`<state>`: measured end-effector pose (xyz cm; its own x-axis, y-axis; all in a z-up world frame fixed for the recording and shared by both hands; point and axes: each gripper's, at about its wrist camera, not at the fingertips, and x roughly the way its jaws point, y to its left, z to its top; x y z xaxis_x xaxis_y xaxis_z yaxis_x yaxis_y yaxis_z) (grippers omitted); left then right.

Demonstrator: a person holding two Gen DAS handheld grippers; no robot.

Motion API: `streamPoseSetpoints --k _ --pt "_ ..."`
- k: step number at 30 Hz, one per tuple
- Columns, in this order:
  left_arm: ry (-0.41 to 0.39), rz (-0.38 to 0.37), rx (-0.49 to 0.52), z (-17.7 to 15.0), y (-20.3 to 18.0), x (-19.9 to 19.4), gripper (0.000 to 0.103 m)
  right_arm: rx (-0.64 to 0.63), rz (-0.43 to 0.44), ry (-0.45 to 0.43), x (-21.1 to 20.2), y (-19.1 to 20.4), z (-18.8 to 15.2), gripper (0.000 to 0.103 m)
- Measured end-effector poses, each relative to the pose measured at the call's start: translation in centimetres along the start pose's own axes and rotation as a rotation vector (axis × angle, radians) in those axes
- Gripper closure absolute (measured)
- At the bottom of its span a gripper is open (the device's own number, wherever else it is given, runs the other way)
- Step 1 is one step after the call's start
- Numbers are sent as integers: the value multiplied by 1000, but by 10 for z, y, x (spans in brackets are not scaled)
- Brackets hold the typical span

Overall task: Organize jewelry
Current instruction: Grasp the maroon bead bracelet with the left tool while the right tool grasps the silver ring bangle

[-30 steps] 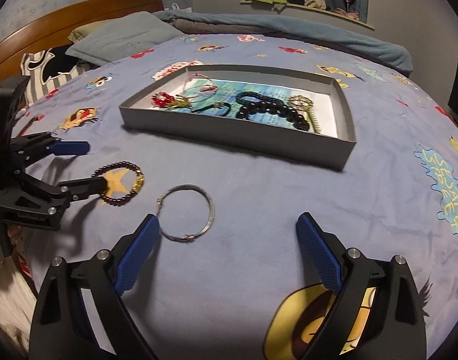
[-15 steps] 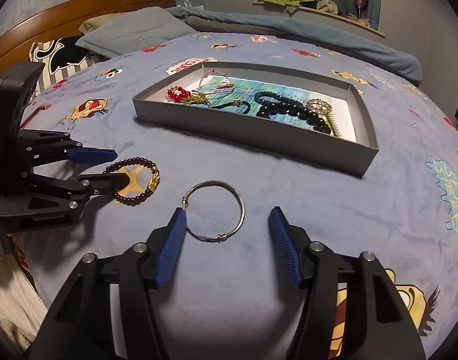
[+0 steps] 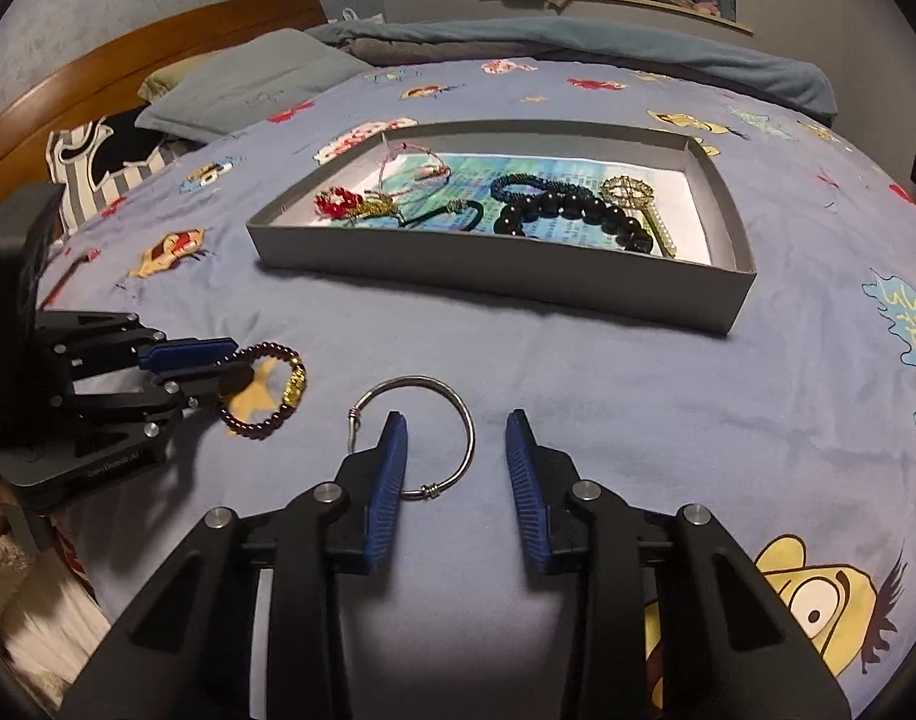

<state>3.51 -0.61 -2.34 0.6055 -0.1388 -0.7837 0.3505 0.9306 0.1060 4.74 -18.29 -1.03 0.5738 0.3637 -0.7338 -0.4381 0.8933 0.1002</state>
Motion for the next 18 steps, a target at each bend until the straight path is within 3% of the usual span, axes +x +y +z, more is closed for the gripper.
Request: streamPoseSetpoints --k 2,8,18 --pt "-4 14 10 1 -1 1 93 -34 -27 2 3 6 -1 70" --pt "-43 13 1 4 3 -6 97 -127 -70 1 8 21 -2 98" --pt "-141 50 -44 10 23 -31 97 -105 -69 -91 -11 15 4 99"
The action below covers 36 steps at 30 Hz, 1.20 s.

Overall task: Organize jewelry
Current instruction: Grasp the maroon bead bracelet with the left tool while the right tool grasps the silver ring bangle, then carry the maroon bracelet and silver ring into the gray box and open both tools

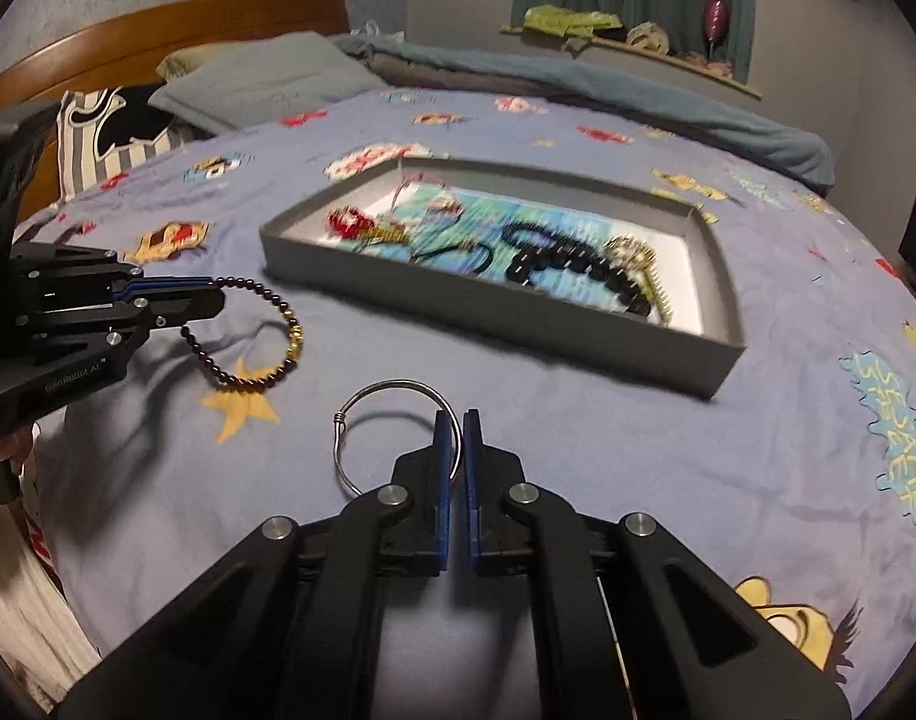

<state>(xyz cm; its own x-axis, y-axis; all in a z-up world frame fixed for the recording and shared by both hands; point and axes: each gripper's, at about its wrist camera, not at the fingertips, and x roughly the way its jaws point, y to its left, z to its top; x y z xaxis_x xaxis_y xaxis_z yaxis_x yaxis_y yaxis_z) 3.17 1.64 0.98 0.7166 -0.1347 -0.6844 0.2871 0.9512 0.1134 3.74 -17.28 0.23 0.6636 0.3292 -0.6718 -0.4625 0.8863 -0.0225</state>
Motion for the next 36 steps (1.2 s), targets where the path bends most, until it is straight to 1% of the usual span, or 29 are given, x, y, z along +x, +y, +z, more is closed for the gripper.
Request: streamPoseSetpoints --k 3,7,11,13,15,18,22,27,32,36 --pt "-35 -6 -12 5 6 -8 97 24 12 -38 -8 -5 4 99" --pt "-108 -18 10 17 4 -23 97 23 9 -75 -14 -7 12 99" --pt "-138 -54 10 32 6 -26 97 26 -4 -94 -12 -13 24 99" --pt "-158 -65 16 45 9 -27 97 30 -12 -104 -11 -19 33 99" --pt "-171 -81 18 59 12 -26 97 25 -38 -117 -8 -26 44 99" --pt "-177 -106 29 83 14 -19 97 34 -58 -124 2 -42 65 99" --pt "-160 -89 69 112 10 8 97 39 -72 -91 29 -62 92 99" --pt "-104 -98 45 138 13 55 97 27 -102 -11 73 -80 118 99" --pt "-75 -123 33 155 12 86 97 -13 -142 23 98 -87 135 99" --pt "-47 -140 -1 166 16 110 97 -16 -146 57 115 -96 146 99"
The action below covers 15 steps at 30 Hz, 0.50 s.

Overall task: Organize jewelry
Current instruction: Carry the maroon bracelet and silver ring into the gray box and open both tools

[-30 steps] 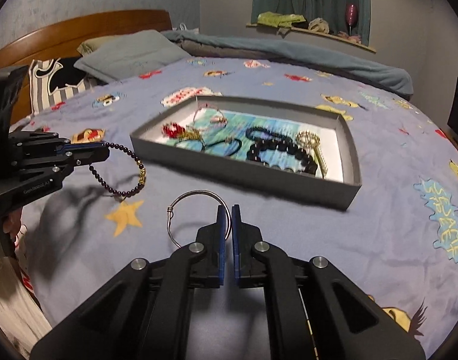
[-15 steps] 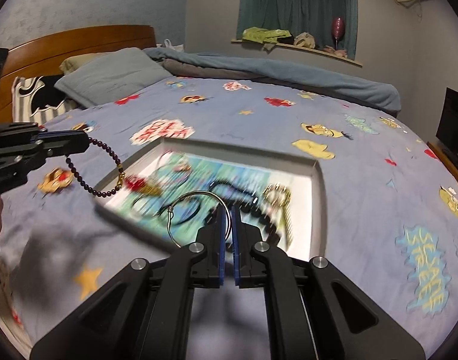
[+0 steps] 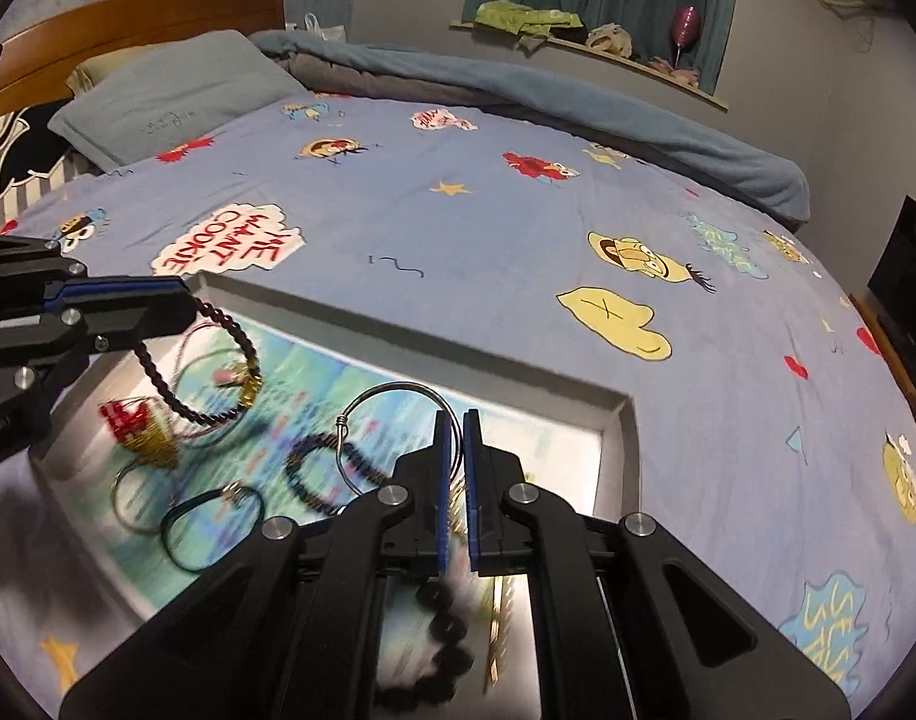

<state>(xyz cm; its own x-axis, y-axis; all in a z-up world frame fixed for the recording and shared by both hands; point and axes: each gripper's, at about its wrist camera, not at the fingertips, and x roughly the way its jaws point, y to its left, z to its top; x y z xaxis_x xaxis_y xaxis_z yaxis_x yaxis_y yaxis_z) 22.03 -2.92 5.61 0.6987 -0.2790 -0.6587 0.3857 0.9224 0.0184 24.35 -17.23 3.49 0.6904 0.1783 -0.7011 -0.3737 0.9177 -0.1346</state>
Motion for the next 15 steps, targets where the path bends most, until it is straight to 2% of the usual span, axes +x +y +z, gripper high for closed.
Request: streamPoseSetpoints --k 5,7,15 --pt "76 -12 -74 7 11 35 97 7 14 74 24 -7 10 99" --pt "113 31 -46 7 8 47 97 11 16 125 35 -8 12 99" --pt "168 72 -32 4 10 64 97 21 -3 156 48 -10 14 99"
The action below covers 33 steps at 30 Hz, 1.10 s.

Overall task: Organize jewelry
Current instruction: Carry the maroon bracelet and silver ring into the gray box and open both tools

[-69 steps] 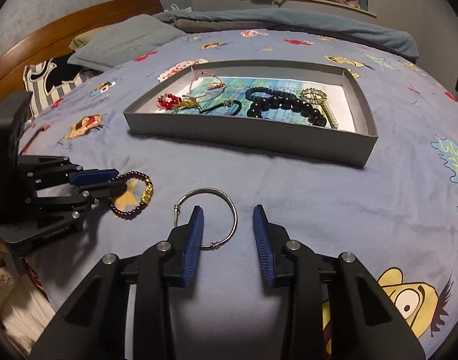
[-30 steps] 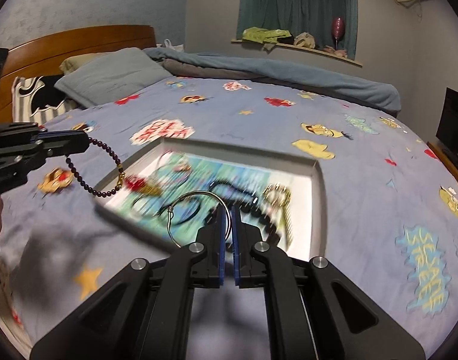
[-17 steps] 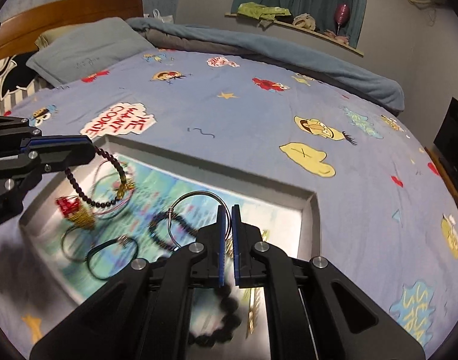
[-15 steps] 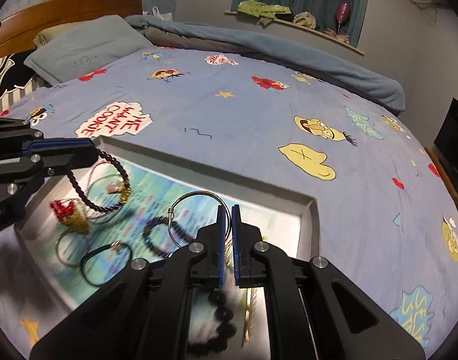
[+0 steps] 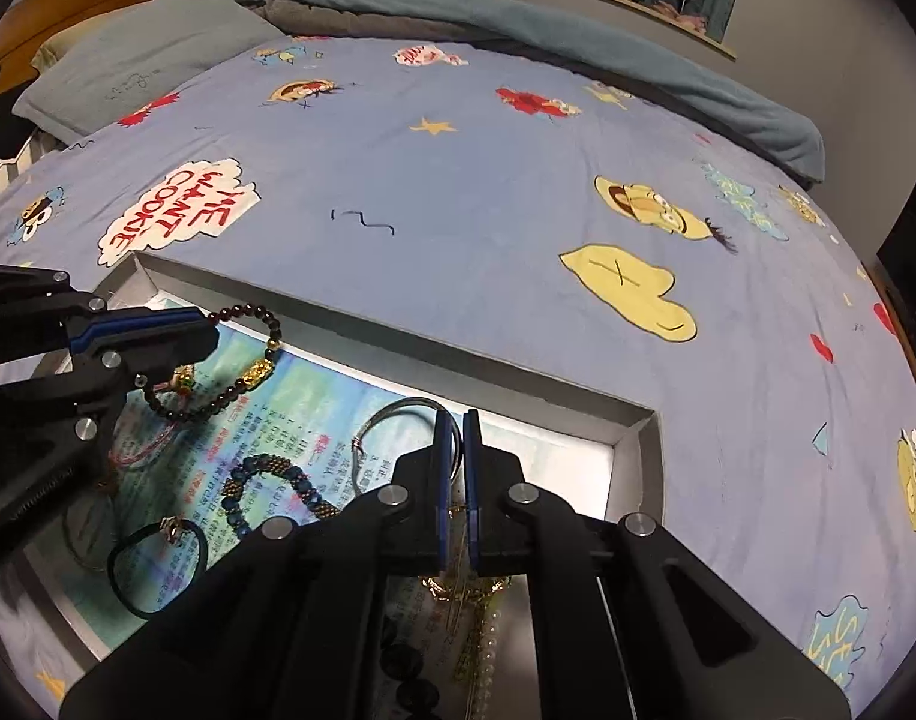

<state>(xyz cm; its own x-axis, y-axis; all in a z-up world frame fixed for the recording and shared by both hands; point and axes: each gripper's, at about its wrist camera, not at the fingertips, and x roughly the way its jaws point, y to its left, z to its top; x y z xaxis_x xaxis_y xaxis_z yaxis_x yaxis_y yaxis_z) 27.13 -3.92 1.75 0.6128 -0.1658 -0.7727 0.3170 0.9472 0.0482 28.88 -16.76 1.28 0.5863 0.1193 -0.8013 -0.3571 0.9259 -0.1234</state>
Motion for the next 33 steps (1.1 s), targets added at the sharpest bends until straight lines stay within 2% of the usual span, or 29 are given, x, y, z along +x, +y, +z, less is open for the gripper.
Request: streamPoseSetpoints --k 2,8,10,11,12,14,17,19,22,30,31,32,33 --pt "20 29 -9 -2 5 6 97 -2 2 12 3 0 0 99" --pt "69 25 -51 -5 16 18 96 -10 11 12 3 2 0 99" --pt "67 14 -46 -6 16 16 89 -14 12 -7 -1 2 -1 96" --pt "56 7 -44 -6 15 13 79 -16 11 -14 -4 2 -1 93" --pt "41 14 -39 -6 14 10 77 -15 10 -18 -5 2 -1 88" --pt "23 23 -29 -6 12 2 77 -5 13 -29 -11 1 -1 85" --pt "-1 30 -26 -6 9 -13 67 13 13 -51 -26 -2 -3 76" --pt "-25 40 -22 -8 7 -27 67 30 17 -69 -38 -4 -5 70" --pt "-59 42 -38 -14 8 -51 62 51 22 -94 -61 -5 -11 70" --pt "-135 83 -34 -49 2 -117 60 83 40 -165 -129 4 -44 70" --pt "-136 78 -46 -56 2 -124 57 87 49 -169 -136 6 -51 70" --pt "-137 74 -54 -60 3 -129 47 97 57 -173 -142 7 -58 69" --pt "-136 74 -60 -67 3 -136 42 108 68 -172 -147 9 -65 61"
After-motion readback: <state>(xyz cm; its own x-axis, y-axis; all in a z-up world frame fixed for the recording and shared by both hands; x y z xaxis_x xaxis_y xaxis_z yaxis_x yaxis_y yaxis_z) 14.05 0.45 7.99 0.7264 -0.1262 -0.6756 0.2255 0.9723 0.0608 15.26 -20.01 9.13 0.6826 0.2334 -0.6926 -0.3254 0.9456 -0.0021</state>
